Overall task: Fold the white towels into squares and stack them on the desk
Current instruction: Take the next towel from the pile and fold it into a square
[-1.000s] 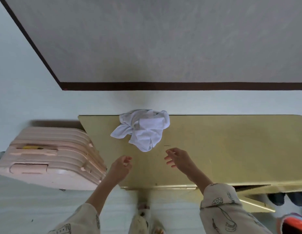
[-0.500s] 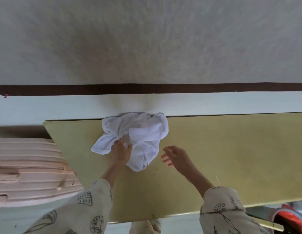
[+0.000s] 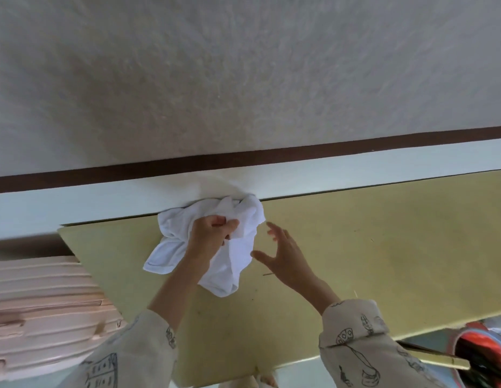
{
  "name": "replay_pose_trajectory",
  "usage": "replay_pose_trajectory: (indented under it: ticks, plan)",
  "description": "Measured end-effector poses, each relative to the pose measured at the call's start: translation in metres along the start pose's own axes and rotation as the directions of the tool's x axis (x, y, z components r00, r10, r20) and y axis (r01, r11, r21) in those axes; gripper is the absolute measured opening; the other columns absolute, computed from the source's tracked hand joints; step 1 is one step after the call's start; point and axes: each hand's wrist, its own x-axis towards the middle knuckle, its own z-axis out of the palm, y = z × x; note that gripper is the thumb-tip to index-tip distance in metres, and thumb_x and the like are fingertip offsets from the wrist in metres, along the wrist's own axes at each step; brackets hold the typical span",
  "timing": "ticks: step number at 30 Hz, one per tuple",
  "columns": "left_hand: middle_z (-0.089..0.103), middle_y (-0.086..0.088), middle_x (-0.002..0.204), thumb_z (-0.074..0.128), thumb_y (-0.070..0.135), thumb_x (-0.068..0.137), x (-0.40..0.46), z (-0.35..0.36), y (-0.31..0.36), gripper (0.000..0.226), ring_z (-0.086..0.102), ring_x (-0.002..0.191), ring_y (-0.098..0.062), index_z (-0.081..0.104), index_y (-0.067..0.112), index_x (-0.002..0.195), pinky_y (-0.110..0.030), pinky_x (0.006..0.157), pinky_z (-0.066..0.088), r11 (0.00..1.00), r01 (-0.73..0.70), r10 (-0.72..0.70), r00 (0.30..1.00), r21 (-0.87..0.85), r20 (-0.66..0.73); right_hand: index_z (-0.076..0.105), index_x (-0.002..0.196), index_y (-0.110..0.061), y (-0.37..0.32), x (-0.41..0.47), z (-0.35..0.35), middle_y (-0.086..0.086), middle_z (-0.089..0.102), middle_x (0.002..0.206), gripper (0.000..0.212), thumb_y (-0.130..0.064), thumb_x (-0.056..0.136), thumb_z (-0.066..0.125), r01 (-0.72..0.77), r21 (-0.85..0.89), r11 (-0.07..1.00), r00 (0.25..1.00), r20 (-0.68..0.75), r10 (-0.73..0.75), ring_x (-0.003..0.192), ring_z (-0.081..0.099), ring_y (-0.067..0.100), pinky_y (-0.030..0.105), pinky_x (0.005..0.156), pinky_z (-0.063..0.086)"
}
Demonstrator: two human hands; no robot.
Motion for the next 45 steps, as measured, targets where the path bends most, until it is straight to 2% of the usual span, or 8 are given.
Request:
replay_pose_trajectory:
  ticks: [5, 9, 14, 23, 29, 34, 39, 45]
  plan:
    - [0.066, -0.004, 0.072, 0.068, 0.02, 0.082, -0.045, 0.002, 0.066, 0.004, 0.062, 0.067, -0.013, 0.067, 0.018, 0.079, -0.018, 0.069, 0.053, 0.98, -0.025, 0.068, 0.974, -0.195, 0.216, 0.024, 0.144, -0.023, -0.011, -0.001, -0.007, 0.0, 0.04, 0.139, 0.075, -0.054, 0.083, 0.056, 0.04, -0.06, 0.997, 0.994, -0.102, -0.046, 0.122, 0.043, 0.02, 0.041, 0.101, 0.04]
    - [0.067, -0.001, 0.073, 0.066, 0.017, 0.084, -0.075, 0.013, 0.106, 0.004, 0.063, 0.058, -0.003, 0.068, 0.015, 0.087, -0.012, 0.059, 0.052, 0.979, -0.141, 0.172, 0.958, -0.145, 0.23, 0.057, 0.113, -0.013, -0.005, -0.014, -0.031, 0.004, 0.06, 0.111, 0.026, -0.027, 0.094, 0.047, 0.118, 0.006, 0.993, 0.931, -0.348, -0.108, 0.101, 0.054, 0.021, 0.027, 0.082, 0.041]
    - [0.067, -0.005, 0.077, 0.066, 0.012, 0.083, -0.101, 0.027, 0.143, 0.007, 0.059, 0.066, -0.011, 0.07, 0.008, 0.087, -0.021, 0.07, 0.053, 0.965, -0.107, 0.18, 0.933, -0.24, 0.31, 0.066, 0.097, -0.007, 0.038, -0.045, -0.091, 0.008, 0.067, 0.093, 0.019, -0.011, 0.092, 0.048, 0.104, 0.044, 0.994, 0.885, -0.459, -0.073, 0.079, 0.056, 0.023, 0.029, 0.066, 0.038]
    - [0.059, -0.008, 0.082, 0.067, 0.006, 0.082, -0.143, 0.107, 0.16, 0.016, 0.057, 0.067, -0.014, 0.054, 0.008, 0.092, -0.015, 0.054, 0.052, 0.984, -0.141, 0.15, 0.986, -0.107, 0.077, 0.068, 0.092, -0.01, 0.137, -0.128, -0.236, 0.003, 0.067, 0.081, 0.017, -0.021, 0.091, 0.055, 0.113, 0.033, 0.993, 0.9, -0.428, -0.088, 0.075, 0.057, 0.02, 0.027, 0.065, 0.039]
    - [0.067, 0.0, 0.086, 0.061, 0.009, 0.087, -0.188, 0.172, 0.164, 0.012, 0.061, 0.066, -0.003, 0.068, 0.013, 0.096, -0.008, 0.059, 0.05, 0.962, -0.26, 0.271, 0.94, -0.083, 0.205, 0.064, 0.079, -0.013, 0.176, -0.164, -0.329, -0.004, 0.058, 0.067, 0.017, -0.021, 0.091, 0.056, 0.196, -0.095, 0.976, 0.894, -0.391, -0.218, 0.069, 0.051, 0.017, 0.028, 0.063, 0.037]
    - [0.062, -0.003, 0.082, 0.073, 0.016, 0.077, -0.195, 0.206, 0.162, 0.026, 0.056, 0.071, -0.012, 0.067, 0.017, 0.102, -0.014, 0.064, 0.042, 0.784, -0.471, 0.421, 0.882, 0.403, 0.211, 0.058, 0.074, -0.013, 0.199, -0.164, -0.364, 0.002, 0.059, 0.069, 0.024, -0.027, 0.093, 0.052, 0.184, -0.211, 0.96, 0.899, -0.358, -0.251, 0.065, 0.05, 0.019, 0.026, 0.056, 0.034]
    - [0.066, -0.002, 0.077, 0.062, 0.029, 0.087, -0.175, 0.231, 0.166, 0.021, 0.061, 0.068, -0.011, 0.07, 0.011, 0.087, -0.015, 0.06, 0.041, 0.726, -0.482, 0.541, 0.84, 0.491, 0.025, 0.054, 0.07, -0.01, 0.213, -0.142, -0.378, 0.001, 0.052, 0.06, 0.035, -0.037, 0.091, 0.052, 0.098, -0.303, 0.948, 0.913, -0.352, -0.207, 0.059, 0.046, 0.019, 0.027, 0.051, 0.03]
    - [0.066, -0.002, 0.071, 0.055, 0.03, 0.091, -0.127, 0.235, 0.183, 0.027, 0.058, 0.059, -0.005, 0.069, 0.009, 0.08, -0.016, 0.058, 0.041, 0.789, -0.453, 0.5, 0.866, 0.414, -0.004, 0.064, 0.098, -0.003, 0.212, -0.094, -0.4, 0.011, 0.064, 0.096, 0.02, -0.01, 0.092, 0.047, 0.118, -0.318, 0.941, 0.925, -0.308, -0.221, 0.088, 0.056, 0.026, 0.027, 0.071, 0.036]
